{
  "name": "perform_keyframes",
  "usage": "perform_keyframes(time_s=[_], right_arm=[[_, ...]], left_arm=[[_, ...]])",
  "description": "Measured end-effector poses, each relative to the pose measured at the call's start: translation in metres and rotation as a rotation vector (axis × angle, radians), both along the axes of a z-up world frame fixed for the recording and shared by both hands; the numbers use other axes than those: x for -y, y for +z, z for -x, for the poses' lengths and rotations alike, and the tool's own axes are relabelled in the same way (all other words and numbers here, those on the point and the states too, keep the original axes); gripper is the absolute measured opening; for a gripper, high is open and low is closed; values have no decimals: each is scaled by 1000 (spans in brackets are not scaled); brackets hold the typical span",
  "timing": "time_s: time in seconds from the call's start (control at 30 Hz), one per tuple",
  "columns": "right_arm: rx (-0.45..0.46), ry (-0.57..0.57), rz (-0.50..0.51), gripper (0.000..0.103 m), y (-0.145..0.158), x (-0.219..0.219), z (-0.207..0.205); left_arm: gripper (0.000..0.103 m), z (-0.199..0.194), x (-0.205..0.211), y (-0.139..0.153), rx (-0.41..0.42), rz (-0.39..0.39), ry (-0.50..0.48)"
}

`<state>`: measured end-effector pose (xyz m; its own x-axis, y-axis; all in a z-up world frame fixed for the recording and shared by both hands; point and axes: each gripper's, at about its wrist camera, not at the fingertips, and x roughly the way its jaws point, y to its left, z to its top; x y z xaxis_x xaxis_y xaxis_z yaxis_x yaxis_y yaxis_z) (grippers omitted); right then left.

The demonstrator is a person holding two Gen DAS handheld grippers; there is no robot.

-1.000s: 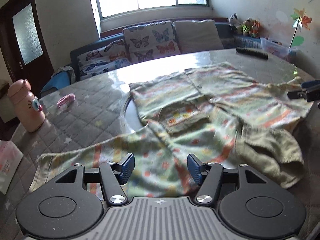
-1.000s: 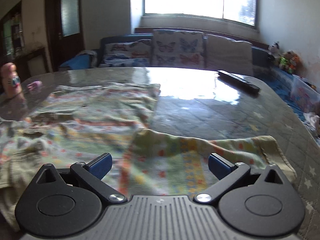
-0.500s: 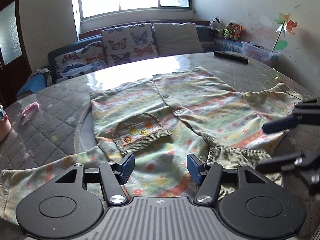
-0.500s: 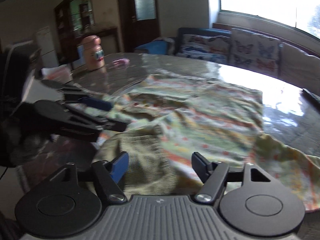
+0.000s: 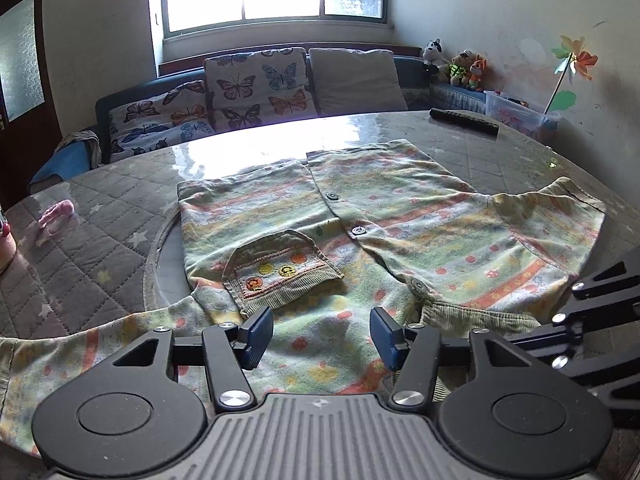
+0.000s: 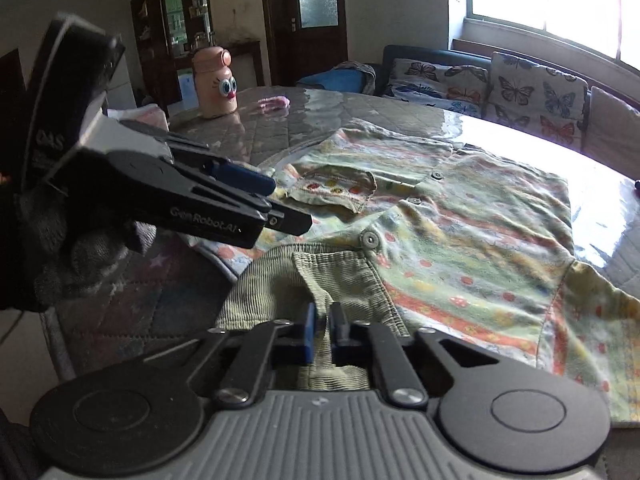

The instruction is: Fold clothes

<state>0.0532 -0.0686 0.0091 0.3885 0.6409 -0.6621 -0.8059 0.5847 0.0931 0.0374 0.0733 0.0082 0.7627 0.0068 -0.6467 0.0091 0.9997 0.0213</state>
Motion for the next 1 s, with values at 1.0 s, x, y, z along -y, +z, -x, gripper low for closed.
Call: perform_keyframes(time_s=[1.0], right_arm=[[-129,-59,-189,2,21,27,-22]], left_arm=[[54,4,31,-11,-19,-8,-189]])
